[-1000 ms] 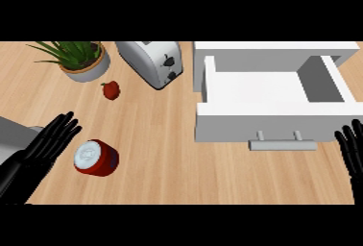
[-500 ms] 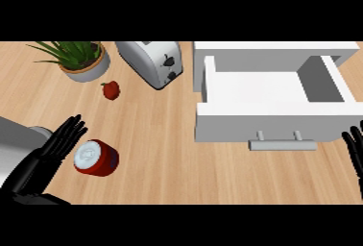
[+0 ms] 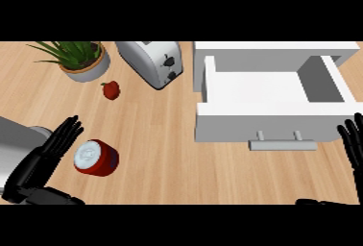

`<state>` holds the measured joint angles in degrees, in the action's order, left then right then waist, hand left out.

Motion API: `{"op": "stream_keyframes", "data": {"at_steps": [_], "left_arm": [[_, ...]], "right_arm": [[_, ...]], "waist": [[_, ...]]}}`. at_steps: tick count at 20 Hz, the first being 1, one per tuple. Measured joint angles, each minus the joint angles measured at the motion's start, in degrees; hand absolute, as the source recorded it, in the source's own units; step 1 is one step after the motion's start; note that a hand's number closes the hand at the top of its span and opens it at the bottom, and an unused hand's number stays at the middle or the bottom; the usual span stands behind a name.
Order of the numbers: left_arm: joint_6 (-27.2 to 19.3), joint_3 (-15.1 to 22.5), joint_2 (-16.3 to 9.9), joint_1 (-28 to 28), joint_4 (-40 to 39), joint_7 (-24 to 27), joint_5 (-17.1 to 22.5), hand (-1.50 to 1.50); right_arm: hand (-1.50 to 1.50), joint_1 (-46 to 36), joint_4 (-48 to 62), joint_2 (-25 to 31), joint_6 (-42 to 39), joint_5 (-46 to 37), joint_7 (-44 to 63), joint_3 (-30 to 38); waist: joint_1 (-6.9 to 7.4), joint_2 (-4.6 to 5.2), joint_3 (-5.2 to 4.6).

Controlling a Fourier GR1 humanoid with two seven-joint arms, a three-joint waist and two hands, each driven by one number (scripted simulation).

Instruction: Pick up the can, place it into the drawer and close the drawer

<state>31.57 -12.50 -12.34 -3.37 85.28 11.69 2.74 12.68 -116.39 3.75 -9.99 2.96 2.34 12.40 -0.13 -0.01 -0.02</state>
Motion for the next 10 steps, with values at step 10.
{"op": "stream_keyframes", "data": {"at_steps": [10], "left_arm": [[0.04, -0.55, -2.02, 2.71, -14.76, 12.64, -6.58, -1.5]], "right_arm": [[-1.5, 0.58, 0.07, -0.64, -1.22, 0.18, -1.0, 0.82]], "waist": [[-0.07, 0.0, 0.01]]}}
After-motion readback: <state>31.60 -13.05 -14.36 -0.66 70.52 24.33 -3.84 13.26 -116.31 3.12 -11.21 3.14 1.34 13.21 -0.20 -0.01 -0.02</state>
